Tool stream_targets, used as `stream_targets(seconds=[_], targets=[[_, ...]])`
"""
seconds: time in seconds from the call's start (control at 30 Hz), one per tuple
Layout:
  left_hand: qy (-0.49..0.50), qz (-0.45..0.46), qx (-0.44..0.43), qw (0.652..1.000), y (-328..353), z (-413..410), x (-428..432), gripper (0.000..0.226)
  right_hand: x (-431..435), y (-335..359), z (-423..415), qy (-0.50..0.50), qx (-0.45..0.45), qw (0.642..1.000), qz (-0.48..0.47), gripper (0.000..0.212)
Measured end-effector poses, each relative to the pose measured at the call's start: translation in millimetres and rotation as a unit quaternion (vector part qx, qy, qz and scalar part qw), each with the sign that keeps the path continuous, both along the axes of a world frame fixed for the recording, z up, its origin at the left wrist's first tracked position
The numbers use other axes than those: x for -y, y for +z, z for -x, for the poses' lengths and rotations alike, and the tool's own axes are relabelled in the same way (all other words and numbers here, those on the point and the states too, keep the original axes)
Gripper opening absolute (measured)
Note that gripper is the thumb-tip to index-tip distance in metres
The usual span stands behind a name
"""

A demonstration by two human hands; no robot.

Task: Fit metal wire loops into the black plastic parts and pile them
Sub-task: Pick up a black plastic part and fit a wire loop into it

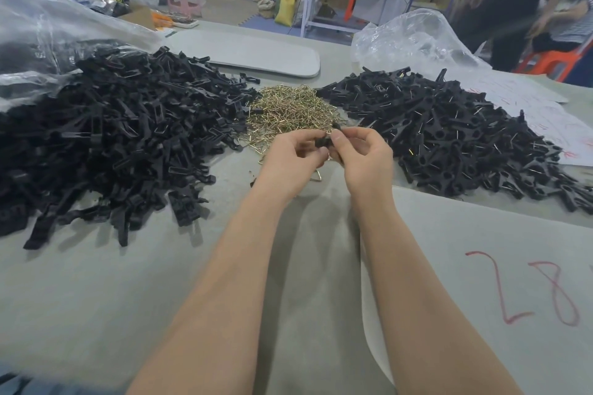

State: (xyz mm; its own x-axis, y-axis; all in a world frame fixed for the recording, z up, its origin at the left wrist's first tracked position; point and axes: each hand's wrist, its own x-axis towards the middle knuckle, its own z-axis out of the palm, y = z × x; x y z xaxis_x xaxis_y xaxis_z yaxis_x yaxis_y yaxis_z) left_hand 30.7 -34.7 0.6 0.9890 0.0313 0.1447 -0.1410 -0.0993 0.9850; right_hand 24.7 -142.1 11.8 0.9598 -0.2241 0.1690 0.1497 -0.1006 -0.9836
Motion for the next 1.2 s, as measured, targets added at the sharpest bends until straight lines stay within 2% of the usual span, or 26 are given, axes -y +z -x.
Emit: stream_targets(seconds=[0.1,0.23,0.53,0.77,0.93,1.2], targets=[[0.042,-0.058,0.020,0.997,-2.9,-3.1,-2.8,0.015,-1.1,0.2,-0.7,0.064,-0.002,0.998,0.004,0.023],[0.089,-0.118,0.036,0.988,-6.4,-7.3,-7.6,0.010,-5.1,-0.4,-1.1,0.108,0.000,0.994,0.015,0.028],[0.055,-0.050,-0.005,0.997,-6.3,-7.0,-6.5,0.014,-4.5,-4.4,-5.4,0.104,0.008,0.994,0.024,0.027],[0.049,-0.014,0.004,0.999,-7.1,-7.8,-6.6,0.023,-4.1,-7.2,-8.4,0.090,-0.004,0.995,-0.031,0.025],[0.039,-0.004,0.014,0.999,-7.2,-8.2,-6.1,0.023,-2.8,-9.7,-9.7,0.096,0.019,0.995,0.029,0.027],[0.039,0.014,0.009,0.999,-7.6,-7.8,-5.2,0.022,-0.9,-11.0,-12.2,0.104,0.011,0.994,0.028,0.025]])
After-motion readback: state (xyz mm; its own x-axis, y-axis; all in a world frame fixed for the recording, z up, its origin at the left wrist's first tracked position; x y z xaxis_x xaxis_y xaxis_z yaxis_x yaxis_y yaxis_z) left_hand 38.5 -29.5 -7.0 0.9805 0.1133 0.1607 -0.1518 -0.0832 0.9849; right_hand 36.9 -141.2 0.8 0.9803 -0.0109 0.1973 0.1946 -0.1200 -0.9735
